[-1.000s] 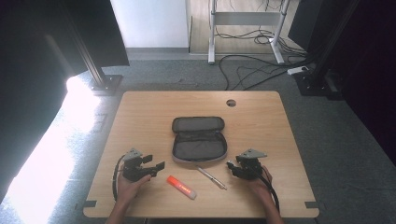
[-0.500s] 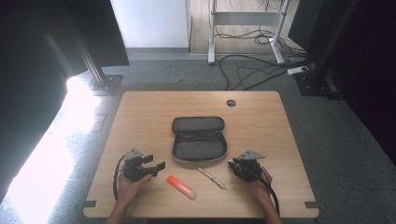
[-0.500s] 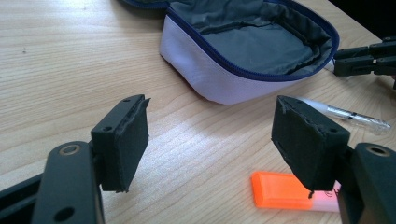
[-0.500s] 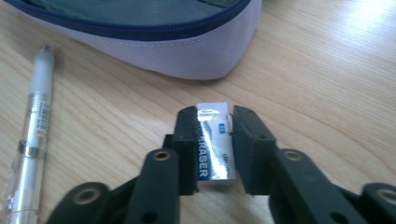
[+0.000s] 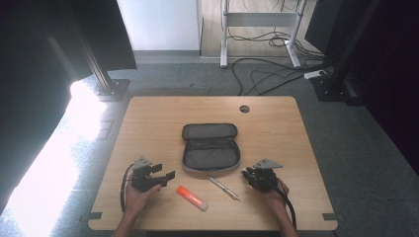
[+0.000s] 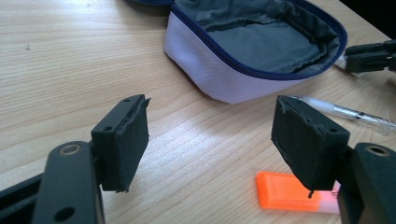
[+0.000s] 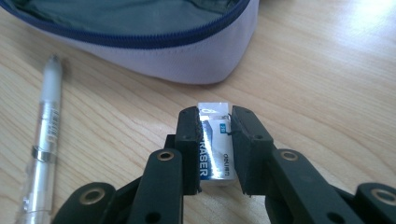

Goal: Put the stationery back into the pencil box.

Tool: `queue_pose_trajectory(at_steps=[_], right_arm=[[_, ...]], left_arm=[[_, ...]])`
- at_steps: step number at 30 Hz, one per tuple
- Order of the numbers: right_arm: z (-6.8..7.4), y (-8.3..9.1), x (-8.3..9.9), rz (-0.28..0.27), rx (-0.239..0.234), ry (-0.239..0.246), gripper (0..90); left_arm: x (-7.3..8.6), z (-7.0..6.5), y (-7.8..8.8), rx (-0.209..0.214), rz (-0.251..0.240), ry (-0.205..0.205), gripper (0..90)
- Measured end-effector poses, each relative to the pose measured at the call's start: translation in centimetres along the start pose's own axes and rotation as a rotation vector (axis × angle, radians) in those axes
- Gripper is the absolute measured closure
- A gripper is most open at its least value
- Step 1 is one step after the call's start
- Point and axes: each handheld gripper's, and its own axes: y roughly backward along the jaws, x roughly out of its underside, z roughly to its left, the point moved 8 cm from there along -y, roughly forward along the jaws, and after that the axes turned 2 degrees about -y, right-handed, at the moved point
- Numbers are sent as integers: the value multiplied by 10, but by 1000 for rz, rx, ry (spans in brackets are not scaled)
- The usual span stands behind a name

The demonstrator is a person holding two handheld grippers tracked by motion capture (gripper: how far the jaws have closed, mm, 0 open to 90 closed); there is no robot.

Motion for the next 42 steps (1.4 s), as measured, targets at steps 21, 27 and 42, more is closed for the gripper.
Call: queue_pose_trajectory(at_steps=[21, 27, 42], right_arm=[[1, 29, -26, -124, -26, -25, 727], [4, 34, -44, -165, -50, -33, 727], [8, 25, -63, -175, -59, -30, 727]], left_arm=[[2, -4, -4, 5, 18, -15, 280], [5, -3, -3, 9, 21, -5, 281], [8, -5, -2, 10, 25, -5, 281]])
